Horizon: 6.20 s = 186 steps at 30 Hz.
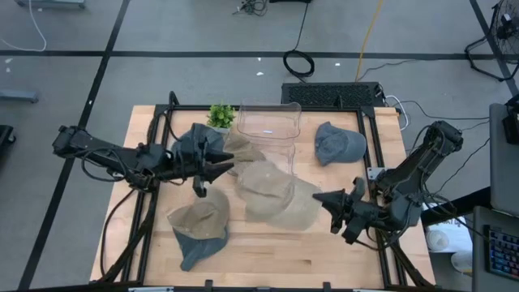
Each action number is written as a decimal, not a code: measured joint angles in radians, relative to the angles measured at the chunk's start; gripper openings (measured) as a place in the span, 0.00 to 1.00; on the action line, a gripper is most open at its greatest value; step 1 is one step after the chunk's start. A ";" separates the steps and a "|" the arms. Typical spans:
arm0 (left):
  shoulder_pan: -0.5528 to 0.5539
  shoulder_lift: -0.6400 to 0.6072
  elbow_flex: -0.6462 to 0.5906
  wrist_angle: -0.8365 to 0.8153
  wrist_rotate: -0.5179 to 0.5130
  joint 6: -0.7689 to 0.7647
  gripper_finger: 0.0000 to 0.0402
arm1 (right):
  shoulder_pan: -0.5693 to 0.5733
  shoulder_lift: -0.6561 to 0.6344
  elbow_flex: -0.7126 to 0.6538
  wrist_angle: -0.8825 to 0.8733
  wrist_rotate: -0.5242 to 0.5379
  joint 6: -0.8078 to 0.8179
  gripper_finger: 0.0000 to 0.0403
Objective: Pick & Place hat
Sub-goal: Put the top brown cap into the bottom transparent bin
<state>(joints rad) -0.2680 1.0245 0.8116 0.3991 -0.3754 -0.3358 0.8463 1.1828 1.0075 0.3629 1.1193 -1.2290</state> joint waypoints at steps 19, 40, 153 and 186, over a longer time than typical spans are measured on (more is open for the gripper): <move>-0.002 0.004 0.000 -0.440 0.019 -0.834 0.39 | 0.034 0.180 -0.078 0.022 0.110 -0.158 0.00; -0.023 0.221 0.000 -0.179 0.271 -0.979 0.39 | 0.061 0.180 -0.078 0.030 0.109 -0.165 0.00; 0.545 0.562 0.770 -1.126 0.557 -0.068 0.05 | -0.020 -0.142 -0.583 0.082 0.416 0.291 0.23; 0.546 0.453 0.715 -1.184 0.600 -0.274 0.05 | -0.020 -0.142 -0.583 0.082 0.397 0.282 0.24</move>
<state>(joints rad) 0.2775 1.4779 1.5268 -0.7850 0.2246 -0.6094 0.8262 1.0412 0.4244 0.4447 1.5166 -0.9470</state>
